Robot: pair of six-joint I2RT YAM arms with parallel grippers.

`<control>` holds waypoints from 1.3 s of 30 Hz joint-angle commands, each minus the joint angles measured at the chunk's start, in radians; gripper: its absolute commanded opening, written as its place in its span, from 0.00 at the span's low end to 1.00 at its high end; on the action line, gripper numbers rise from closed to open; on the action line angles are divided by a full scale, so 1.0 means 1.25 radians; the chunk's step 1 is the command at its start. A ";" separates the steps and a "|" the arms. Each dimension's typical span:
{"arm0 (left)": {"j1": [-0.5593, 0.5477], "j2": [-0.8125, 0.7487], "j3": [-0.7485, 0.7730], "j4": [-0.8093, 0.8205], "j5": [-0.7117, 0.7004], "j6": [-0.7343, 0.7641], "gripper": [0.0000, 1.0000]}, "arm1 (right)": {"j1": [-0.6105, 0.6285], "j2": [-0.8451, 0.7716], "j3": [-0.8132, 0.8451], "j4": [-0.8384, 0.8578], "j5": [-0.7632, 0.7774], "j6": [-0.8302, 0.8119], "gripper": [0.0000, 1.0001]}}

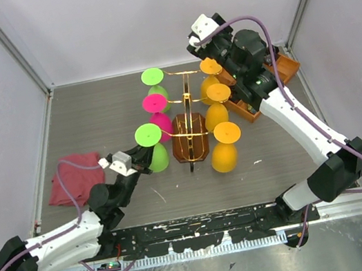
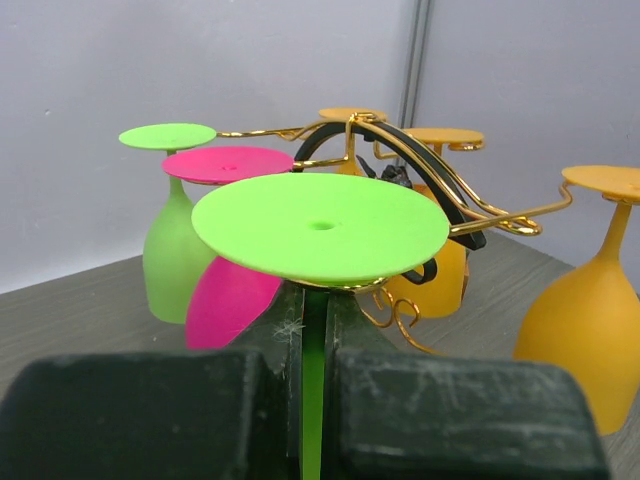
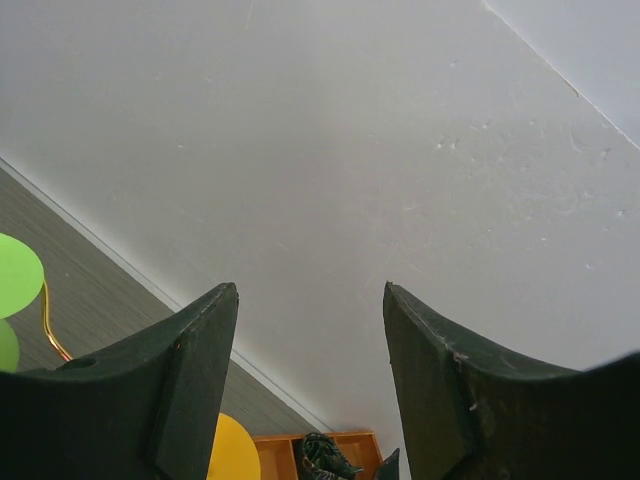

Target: Place the wine glass upside down on the wine glass rack

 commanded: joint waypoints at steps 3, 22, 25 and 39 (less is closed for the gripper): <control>0.001 -0.058 -0.004 -0.093 0.069 0.034 0.00 | -0.003 0.004 0.035 0.027 0.004 0.001 0.66; 0.002 0.041 -0.001 -0.055 0.034 -0.021 0.44 | -0.003 -0.006 0.030 0.027 0.015 0.001 0.72; 0.001 -0.026 -0.014 -0.126 0.018 -0.031 0.48 | -0.003 -0.005 0.027 0.028 0.016 0.001 0.73; 0.001 -0.423 -0.061 -0.552 0.012 -0.054 0.90 | -0.003 -0.001 0.021 0.033 0.012 0.013 0.79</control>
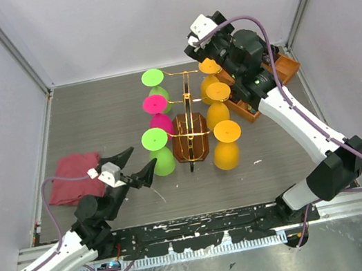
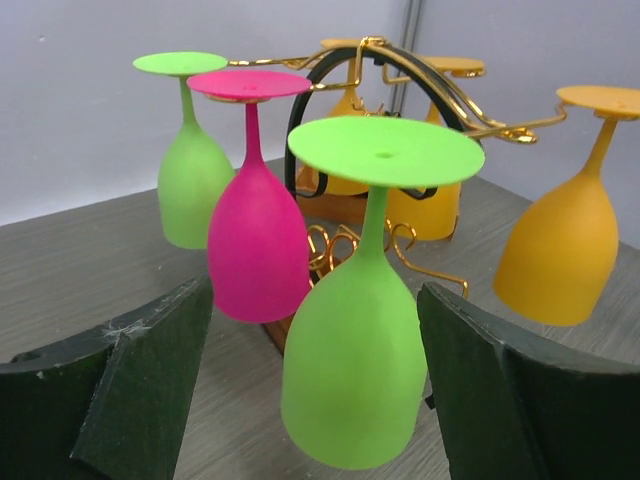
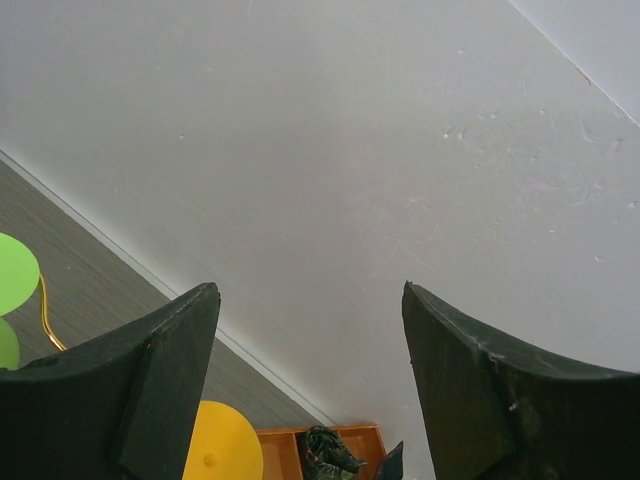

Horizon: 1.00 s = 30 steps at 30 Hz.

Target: Place the wine glass upside down on the wine glass rack

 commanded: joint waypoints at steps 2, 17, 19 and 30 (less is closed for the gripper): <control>-0.001 -0.085 -0.008 -0.196 -0.078 -0.025 0.92 | -0.003 -0.009 0.027 0.035 0.012 0.017 0.80; 0.058 0.146 0.230 -0.250 -0.396 -0.023 0.98 | -0.028 0.090 0.236 -0.163 0.151 0.218 0.87; 0.112 0.180 0.254 -0.248 -0.375 -0.014 0.98 | -0.040 0.095 0.246 -0.180 0.151 0.236 0.87; 0.502 0.521 0.606 -0.392 0.042 -0.100 0.99 | -0.161 0.113 0.329 -0.317 0.121 0.369 0.92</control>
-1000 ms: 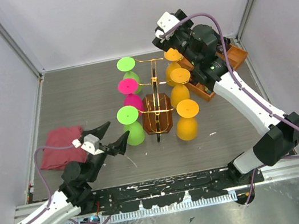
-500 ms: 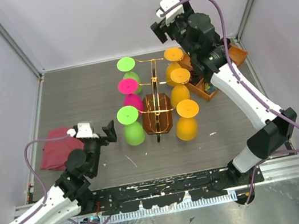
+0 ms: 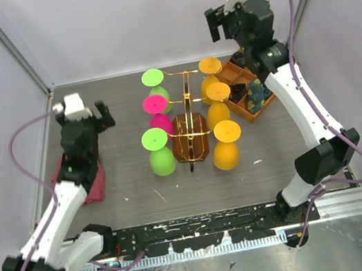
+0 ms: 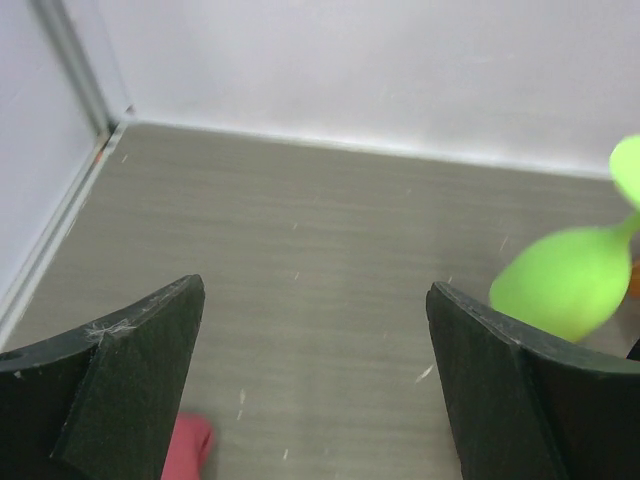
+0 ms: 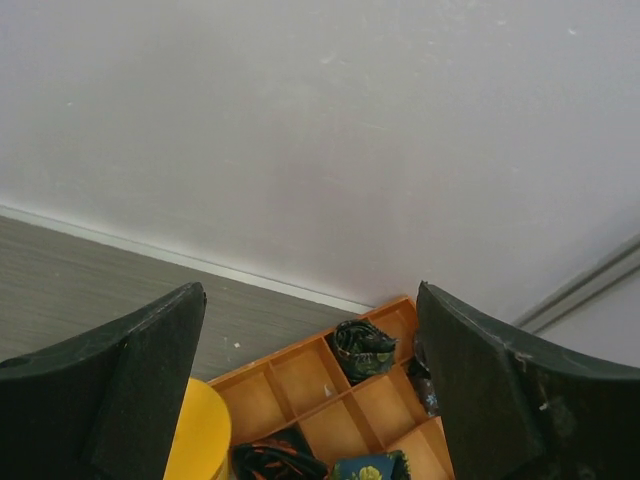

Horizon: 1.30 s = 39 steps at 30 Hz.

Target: Place the wine glass upside down on the wine glass rack

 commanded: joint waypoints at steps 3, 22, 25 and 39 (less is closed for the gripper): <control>0.051 0.280 0.358 -0.111 0.212 0.009 0.99 | -0.085 0.012 0.107 -0.084 -0.011 0.120 1.00; 0.055 0.643 1.171 -0.620 0.254 0.030 0.98 | -0.113 -0.041 0.060 -0.038 0.281 0.248 1.00; 0.055 0.636 1.157 -0.607 0.254 0.018 0.98 | -0.080 -0.039 0.056 -0.022 0.407 0.227 1.00; 0.055 0.630 1.141 -0.608 0.258 0.006 0.98 | -0.051 -0.056 0.039 0.001 0.435 0.206 1.00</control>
